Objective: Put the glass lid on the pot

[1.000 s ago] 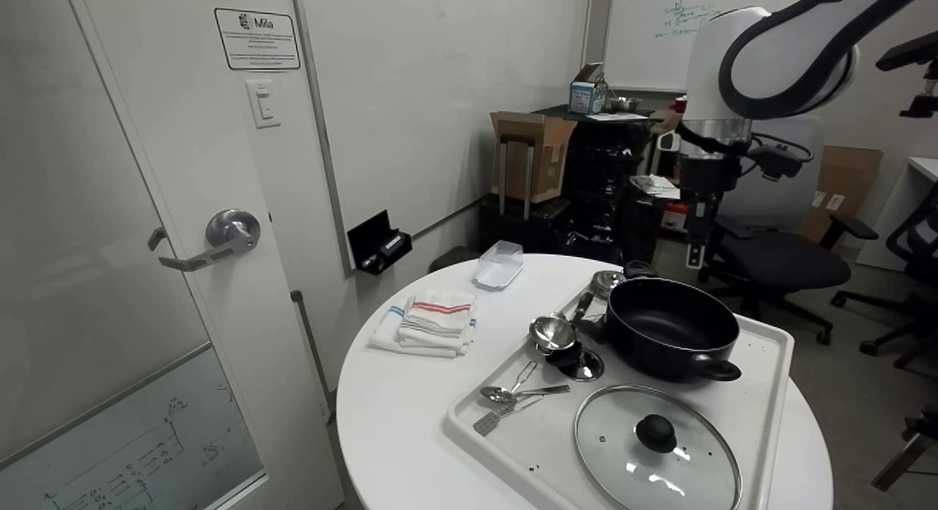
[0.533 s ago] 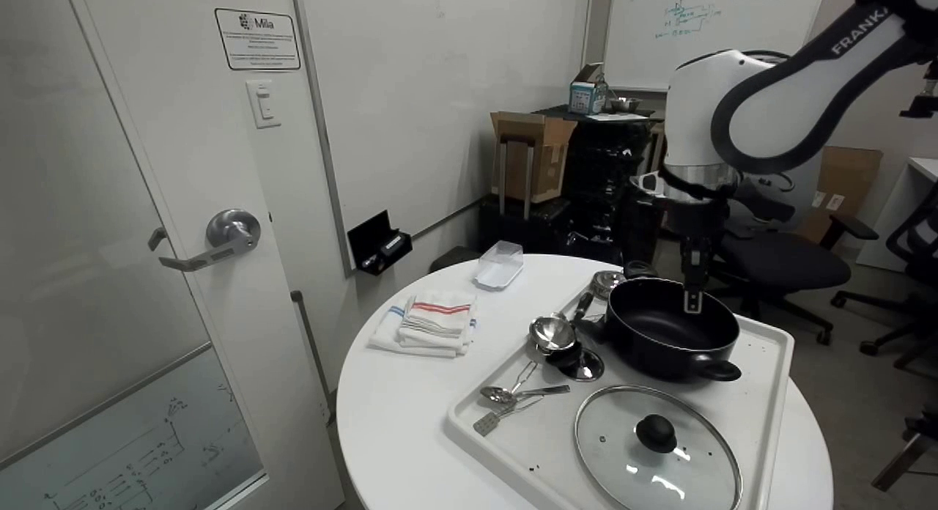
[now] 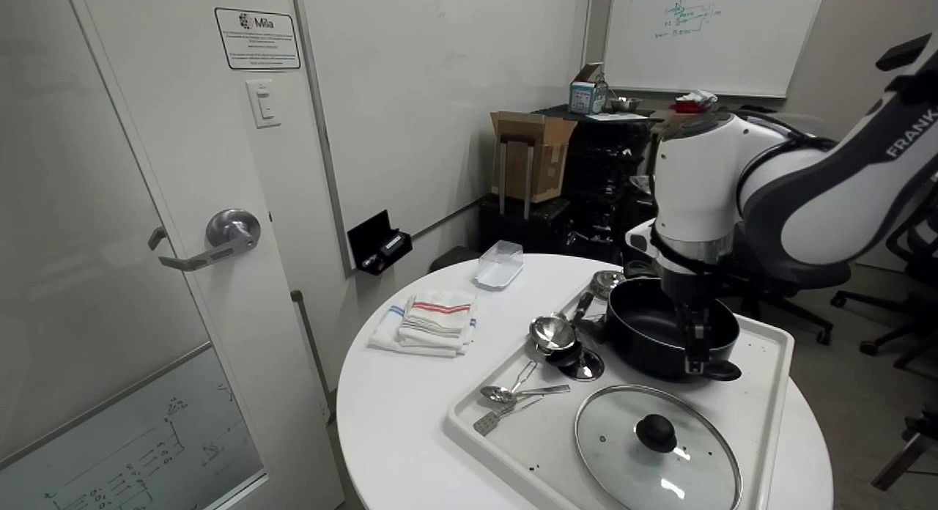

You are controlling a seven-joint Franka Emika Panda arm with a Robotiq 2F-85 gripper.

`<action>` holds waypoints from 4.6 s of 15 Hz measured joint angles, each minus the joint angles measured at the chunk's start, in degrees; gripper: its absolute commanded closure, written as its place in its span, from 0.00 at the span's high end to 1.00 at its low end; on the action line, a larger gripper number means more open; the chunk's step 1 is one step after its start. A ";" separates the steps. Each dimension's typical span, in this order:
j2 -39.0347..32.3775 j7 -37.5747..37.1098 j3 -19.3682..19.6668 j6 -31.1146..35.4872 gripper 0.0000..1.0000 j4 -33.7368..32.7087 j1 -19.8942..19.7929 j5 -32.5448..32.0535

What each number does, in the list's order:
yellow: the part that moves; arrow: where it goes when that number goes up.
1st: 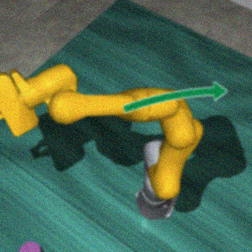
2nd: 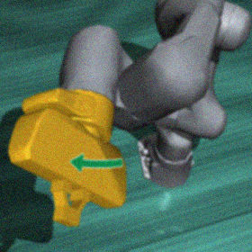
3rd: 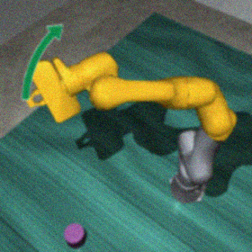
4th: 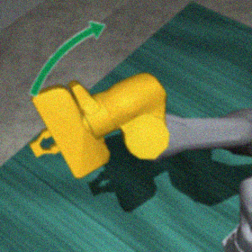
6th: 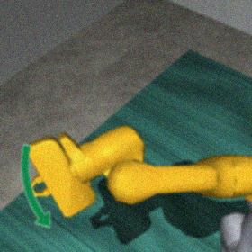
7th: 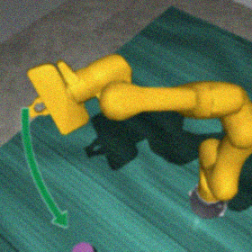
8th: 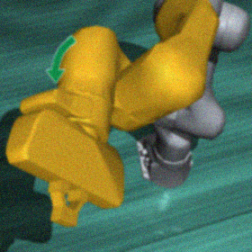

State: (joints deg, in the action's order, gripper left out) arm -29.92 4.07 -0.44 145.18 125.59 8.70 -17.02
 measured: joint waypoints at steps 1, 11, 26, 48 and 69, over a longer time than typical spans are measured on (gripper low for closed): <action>-0.77 -1.14 0.15 0.93 1.00 0.26 1.05 -1.48; -10.62 -4.06 2.36 9.79 1.00 0.25 6.53 -7.35; -15.77 -1.47 5.12 22.48 0.56 -1.14 8.89 -7.46; -11.75 2.66 5.35 31.14 0.24 4.98 9.30 -7.46; 5.18 2.94 6.88 29.53 0.24 12.20 10.23 -7.40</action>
State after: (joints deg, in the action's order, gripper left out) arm -24.74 7.01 6.44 174.71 137.79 18.93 -24.42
